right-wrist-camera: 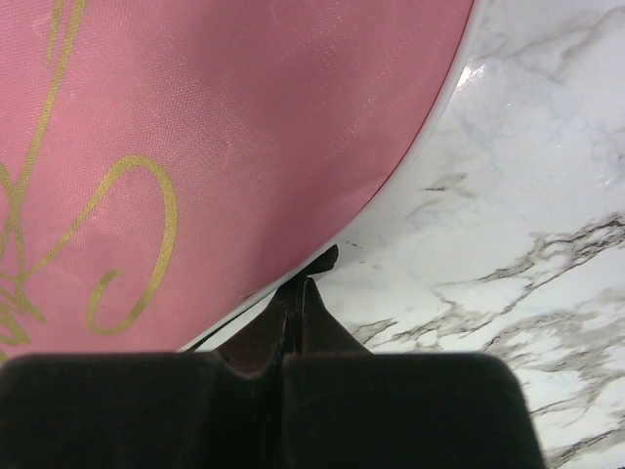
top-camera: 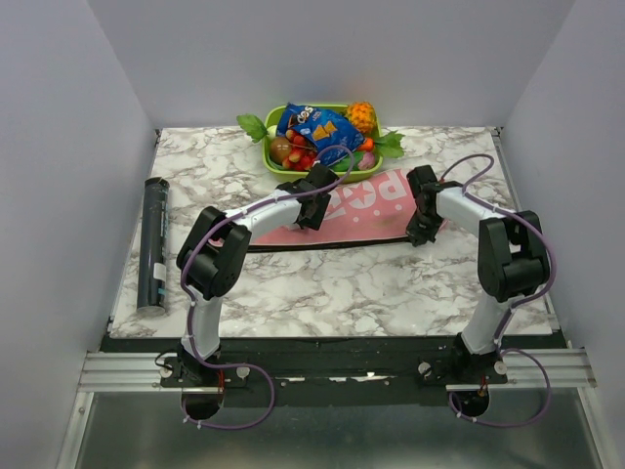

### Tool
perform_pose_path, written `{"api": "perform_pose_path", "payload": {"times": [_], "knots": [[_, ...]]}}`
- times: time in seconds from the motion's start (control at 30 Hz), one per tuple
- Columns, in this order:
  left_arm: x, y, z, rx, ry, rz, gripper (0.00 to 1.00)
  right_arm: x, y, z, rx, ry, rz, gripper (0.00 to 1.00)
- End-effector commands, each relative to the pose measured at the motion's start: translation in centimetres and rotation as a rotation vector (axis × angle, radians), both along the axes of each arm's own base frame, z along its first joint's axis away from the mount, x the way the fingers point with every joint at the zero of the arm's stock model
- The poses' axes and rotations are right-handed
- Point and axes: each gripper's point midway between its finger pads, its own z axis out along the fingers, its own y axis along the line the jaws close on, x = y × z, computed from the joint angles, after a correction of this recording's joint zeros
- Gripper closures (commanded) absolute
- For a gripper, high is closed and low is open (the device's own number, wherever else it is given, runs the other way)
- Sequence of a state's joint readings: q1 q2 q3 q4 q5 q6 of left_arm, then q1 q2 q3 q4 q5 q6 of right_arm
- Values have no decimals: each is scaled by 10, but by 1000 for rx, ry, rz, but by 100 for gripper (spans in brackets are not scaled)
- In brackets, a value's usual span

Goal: Pack up the badminton gear

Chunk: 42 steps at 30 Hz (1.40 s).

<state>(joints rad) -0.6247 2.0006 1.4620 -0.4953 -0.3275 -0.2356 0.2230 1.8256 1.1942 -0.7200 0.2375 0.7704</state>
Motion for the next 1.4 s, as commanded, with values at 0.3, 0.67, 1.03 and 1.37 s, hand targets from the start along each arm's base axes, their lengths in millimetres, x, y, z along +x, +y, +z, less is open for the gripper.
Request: {"api": "perform_pose_path", "payload": {"times": [0.3,0.67,1.03,1.37], "knots": [[-7,-1,-32,14,71,-19,38,15,42,-4,191,-47,110,100],[-7,-5,-35,-3,78,-24,39,-2,166,8,378,-11,375,100],[-7,-7,-12,-36,44,-28,38,-8,186,6,405,-22,335,100],[-1,25,58,10,-76,50,32,15,109,2,350,-72,84,99]]}}
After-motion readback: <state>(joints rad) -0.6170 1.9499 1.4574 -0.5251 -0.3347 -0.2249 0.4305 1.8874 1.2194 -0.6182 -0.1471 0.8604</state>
